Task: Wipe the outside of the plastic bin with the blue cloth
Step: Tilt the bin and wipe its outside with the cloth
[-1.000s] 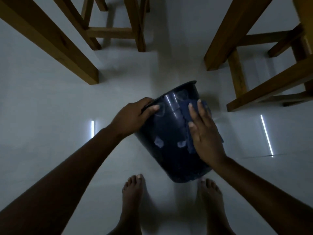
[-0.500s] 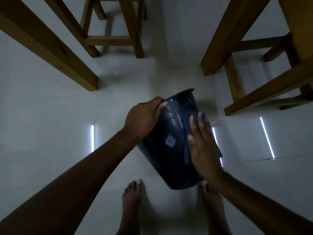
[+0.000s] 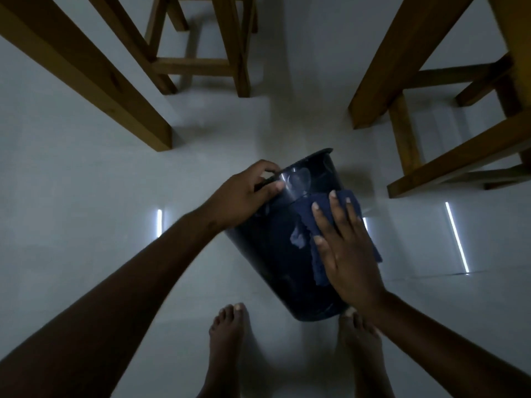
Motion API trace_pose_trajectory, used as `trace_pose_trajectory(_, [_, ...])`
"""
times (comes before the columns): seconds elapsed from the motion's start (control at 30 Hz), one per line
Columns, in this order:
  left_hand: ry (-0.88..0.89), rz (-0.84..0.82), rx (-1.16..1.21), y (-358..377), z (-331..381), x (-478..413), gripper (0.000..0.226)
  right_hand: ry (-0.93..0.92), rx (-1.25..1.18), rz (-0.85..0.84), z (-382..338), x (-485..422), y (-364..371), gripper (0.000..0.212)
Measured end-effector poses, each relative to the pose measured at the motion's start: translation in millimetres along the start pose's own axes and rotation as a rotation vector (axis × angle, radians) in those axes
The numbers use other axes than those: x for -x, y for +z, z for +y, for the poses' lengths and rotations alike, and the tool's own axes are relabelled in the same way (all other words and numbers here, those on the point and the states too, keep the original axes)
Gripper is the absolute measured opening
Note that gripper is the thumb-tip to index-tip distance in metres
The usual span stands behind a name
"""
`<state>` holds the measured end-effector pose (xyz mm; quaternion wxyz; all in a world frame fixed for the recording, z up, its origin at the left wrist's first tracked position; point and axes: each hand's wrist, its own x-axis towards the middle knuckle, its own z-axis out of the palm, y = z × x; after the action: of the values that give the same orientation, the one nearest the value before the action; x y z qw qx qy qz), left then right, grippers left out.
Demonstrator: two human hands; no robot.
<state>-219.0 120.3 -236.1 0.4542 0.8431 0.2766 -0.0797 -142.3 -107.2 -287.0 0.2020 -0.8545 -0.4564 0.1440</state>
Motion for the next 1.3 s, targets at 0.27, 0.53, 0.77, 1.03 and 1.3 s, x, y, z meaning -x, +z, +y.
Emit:
trace_pose_trajectory(0.27, [0.105, 0.127, -0.206, 7.2, 4.3, 4.4, 0.026, 0.118, 0.09, -0.015, -23.1, 15.3, 5.3, 0.058])
trace_pose_trajectory(0.53, [0.127, 0.16, -0.262, 13.0, 11.5, -5.3, 0.031, 0.287, -0.182, 0.022, 6.8, -19.9, -9.8, 0.061])
trace_pose_trajectory(0.77, [0.128, 0.16, -0.257, 18.3, 14.7, -7.7, 0.03, -0.146, 0.186, -0.053, -10.5, -4.5, 2.9, 0.054])
trace_pose_trajectory(1.03, [0.086, 0.214, -0.238, 21.3, 14.3, -5.8, 0.029, -0.046, 0.199, -0.122, -19.0, 25.6, 7.6, 0.056])
trace_pose_trajectory(1.3, [0.05, 0.186, -0.133, 12.5, -2.1, 10.1, 0.022, 0.297, -0.26, 0.057, 22.6, -25.2, -19.9, 0.055])
